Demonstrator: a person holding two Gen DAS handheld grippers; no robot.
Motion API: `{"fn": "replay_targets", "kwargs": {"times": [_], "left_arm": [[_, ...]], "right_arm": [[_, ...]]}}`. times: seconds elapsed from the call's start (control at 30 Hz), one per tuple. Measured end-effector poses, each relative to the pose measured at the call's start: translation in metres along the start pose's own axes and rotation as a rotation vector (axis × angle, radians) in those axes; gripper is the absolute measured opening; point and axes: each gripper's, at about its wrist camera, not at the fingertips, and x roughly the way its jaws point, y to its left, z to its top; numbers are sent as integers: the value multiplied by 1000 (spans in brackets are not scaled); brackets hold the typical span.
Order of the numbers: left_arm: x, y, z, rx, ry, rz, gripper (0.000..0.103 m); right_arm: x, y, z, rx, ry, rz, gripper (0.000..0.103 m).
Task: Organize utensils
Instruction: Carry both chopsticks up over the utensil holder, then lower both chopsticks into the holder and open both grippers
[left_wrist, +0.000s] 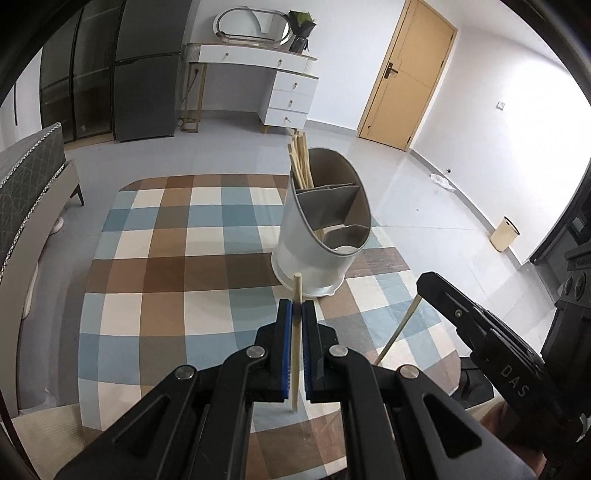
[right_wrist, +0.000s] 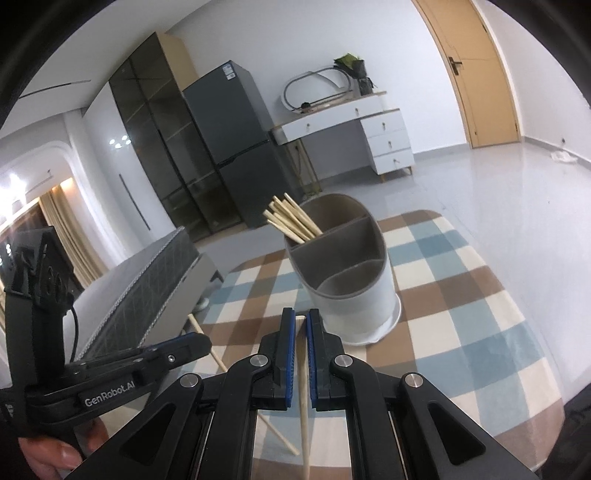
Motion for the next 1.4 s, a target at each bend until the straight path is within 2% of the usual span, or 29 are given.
{"fn": "replay_targets", "kwargs": {"times": [0.3,0.4,0.57,0.8,1.0,1.13,1.4], "left_arm": [[-20,-19,12,63,-23,-26,0],[-32,-22,25,50,-62,-46,0],[-50,-32,53,42,-125,-82,0],[-70,-50,114,44,-212,-118,0],[-65,-52,157,39,-254,-126,0],[-53,-46,172,44,-269,-118,0],[-12,-25,188,43,-251,-90,0]], "right_arm": [[-14,2,14,-21,-41,-15,5],[-20,0,26,-33,-63,-19,5],[-30,-2,62,-74,-117,-17,5],[-42,1,123,-139,-202,-11,5],[-31,0,172,-169,-243,-15,5],[-12,5,201,-204,-275,-5,5],[41,8,222,-234,-304,2,5]]}}
